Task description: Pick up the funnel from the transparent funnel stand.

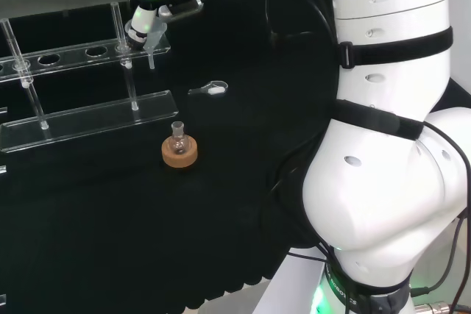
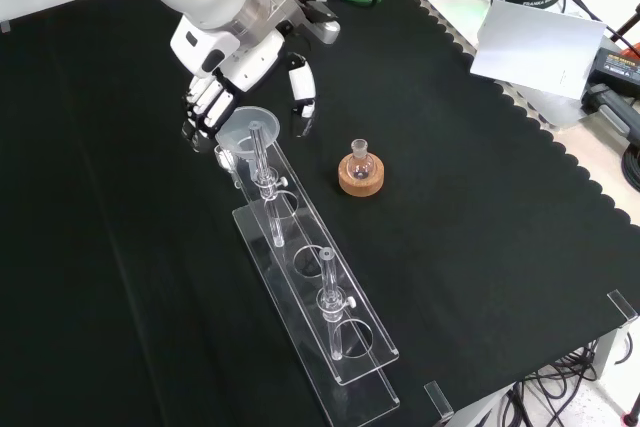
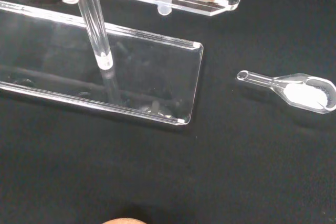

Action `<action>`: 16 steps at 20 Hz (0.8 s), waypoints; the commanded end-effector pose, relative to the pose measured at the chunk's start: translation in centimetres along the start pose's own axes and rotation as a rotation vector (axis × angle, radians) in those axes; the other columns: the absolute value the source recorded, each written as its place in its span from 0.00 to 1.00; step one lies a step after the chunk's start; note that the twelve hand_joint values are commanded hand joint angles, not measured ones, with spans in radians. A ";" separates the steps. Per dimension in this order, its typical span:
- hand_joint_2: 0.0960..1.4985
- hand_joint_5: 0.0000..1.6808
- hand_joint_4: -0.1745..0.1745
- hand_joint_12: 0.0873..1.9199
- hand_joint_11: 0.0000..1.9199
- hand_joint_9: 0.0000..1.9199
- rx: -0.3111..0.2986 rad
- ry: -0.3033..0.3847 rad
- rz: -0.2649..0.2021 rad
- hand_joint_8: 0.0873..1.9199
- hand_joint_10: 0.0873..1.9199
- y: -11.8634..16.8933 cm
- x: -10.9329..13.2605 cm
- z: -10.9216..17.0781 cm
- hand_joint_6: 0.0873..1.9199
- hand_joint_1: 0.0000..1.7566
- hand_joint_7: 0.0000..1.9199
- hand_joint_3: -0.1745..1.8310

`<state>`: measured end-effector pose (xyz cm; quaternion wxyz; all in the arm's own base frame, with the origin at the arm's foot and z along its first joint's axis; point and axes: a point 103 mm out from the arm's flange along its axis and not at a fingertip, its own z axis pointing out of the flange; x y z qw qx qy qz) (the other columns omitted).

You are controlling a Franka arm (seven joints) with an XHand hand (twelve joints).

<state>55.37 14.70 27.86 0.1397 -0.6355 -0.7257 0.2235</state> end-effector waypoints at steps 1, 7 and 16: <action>0.34 0.10 0.77 0.79 0.15 0.00 0.001 -0.011 -0.008 0.13 0.49 0.3 0.0 0.2 0.00 0.42 0.00 0.33; 0.33 0.13 0.72 0.77 0.15 0.04 0.002 -0.050 -0.001 0.21 0.46 0.7 -0.1 0.5 0.00 0.43 0.00 0.34; 0.34 0.16 0.63 0.75 0.16 0.14 -0.014 -0.070 0.000 0.32 0.39 1.2 -0.6 0.7 0.00 0.44 0.03 0.35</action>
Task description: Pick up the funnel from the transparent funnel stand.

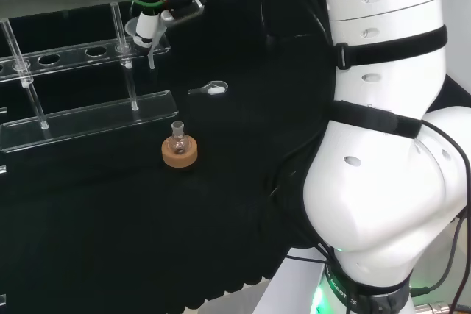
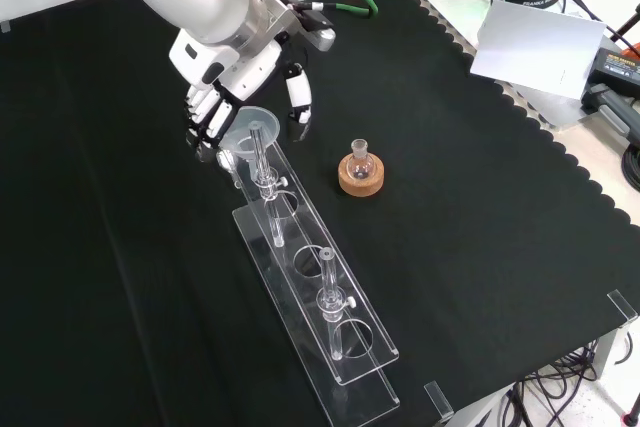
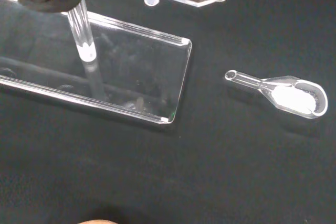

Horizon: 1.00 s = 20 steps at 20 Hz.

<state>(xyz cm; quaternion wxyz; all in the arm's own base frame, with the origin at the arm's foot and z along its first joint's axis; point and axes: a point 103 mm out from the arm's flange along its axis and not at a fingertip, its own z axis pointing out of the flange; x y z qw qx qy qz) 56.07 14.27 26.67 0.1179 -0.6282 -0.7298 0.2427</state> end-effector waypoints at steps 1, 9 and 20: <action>0.34 0.16 0.63 0.75 0.16 0.16 -0.026 -0.014 0.003 0.32 0.38 0.0 -0.1 -0.1 0.00 0.44 0.04 0.35; 0.38 0.27 0.55 0.70 0.23 0.33 -0.130 -0.092 0.033 0.31 0.28 -0.3 -0.2 -0.3 0.00 0.46 0.20 0.37; 0.42 0.37 0.52 0.66 0.29 0.41 -0.173 -0.130 0.058 0.31 0.24 -3.2 -0.4 -3.4 0.00 0.48 0.29 0.38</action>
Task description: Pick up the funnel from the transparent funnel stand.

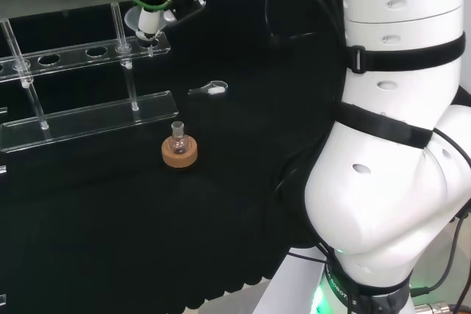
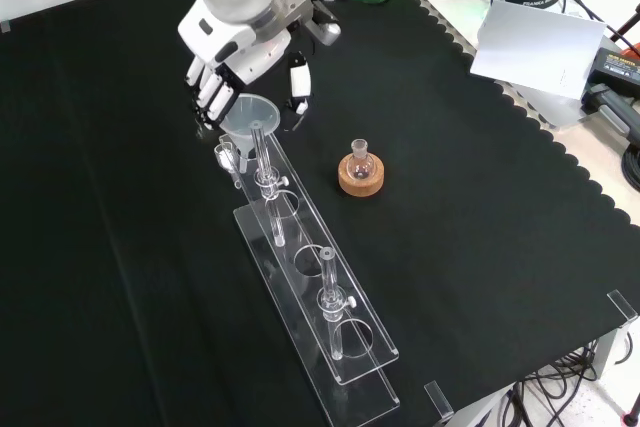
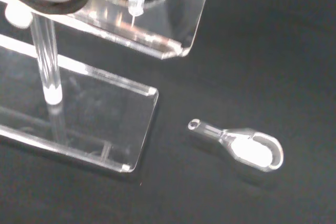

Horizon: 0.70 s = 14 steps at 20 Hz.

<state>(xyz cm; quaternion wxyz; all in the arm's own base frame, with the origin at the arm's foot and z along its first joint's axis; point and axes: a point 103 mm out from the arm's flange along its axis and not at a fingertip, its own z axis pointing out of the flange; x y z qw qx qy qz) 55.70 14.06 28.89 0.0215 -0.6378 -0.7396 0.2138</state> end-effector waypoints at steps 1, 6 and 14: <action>0.43 0.37 0.52 0.66 0.29 0.41 0.000 -0.033 0.017 0.31 0.24 -1.8 -0.2 -2.4 0.00 0.48 0.29 0.38; 0.44 0.37 0.52 0.66 0.29 0.41 0.003 -0.044 0.040 0.30 0.24 -4.5 -0.3 -4.1 0.00 0.47 0.28 0.38; 0.44 0.36 0.52 0.66 0.28 0.40 -0.038 -0.039 0.089 0.30 0.23 -9.8 -0.6 -6.6 0.00 0.46 0.27 0.38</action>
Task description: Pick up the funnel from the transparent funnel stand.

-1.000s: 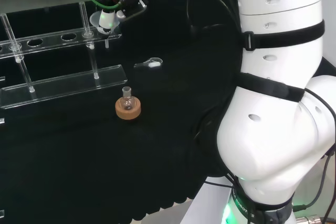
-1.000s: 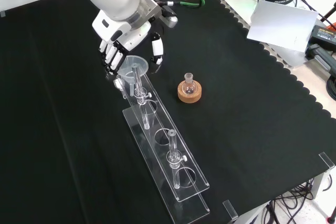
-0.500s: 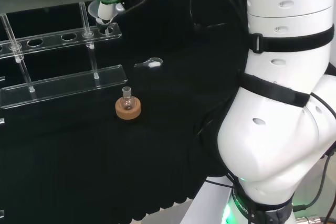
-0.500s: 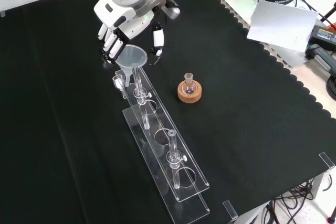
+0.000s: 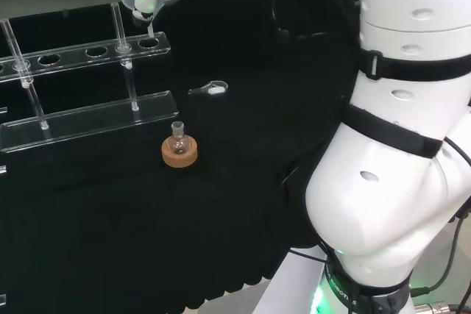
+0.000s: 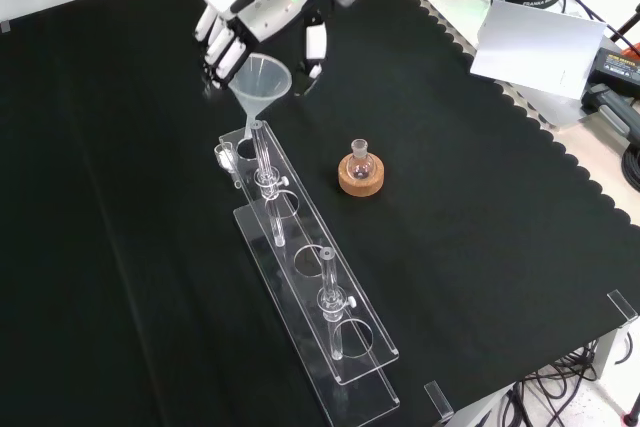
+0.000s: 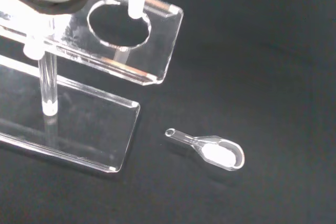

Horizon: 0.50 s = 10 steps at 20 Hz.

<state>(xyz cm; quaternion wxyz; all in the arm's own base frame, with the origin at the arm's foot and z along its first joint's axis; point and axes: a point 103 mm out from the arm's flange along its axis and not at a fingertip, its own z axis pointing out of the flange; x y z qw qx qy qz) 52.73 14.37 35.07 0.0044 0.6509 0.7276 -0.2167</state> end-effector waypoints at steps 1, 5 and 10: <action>0.44 0.36 0.52 0.66 0.28 0.40 -0.015 -0.001 0.046 0.30 0.23 -5.4 -0.3 -2.0 0.00 0.46 0.27 0.38; 0.45 0.37 0.52 0.65 0.28 0.40 -0.009 0.006 0.062 0.30 0.23 -7.3 -0.2 -2.0 0.01 0.46 0.27 0.38; 0.45 0.37 0.52 0.65 0.28 0.40 -0.005 0.005 0.081 0.30 0.23 -9.3 0.0 -1.7 0.01 0.45 0.27 0.38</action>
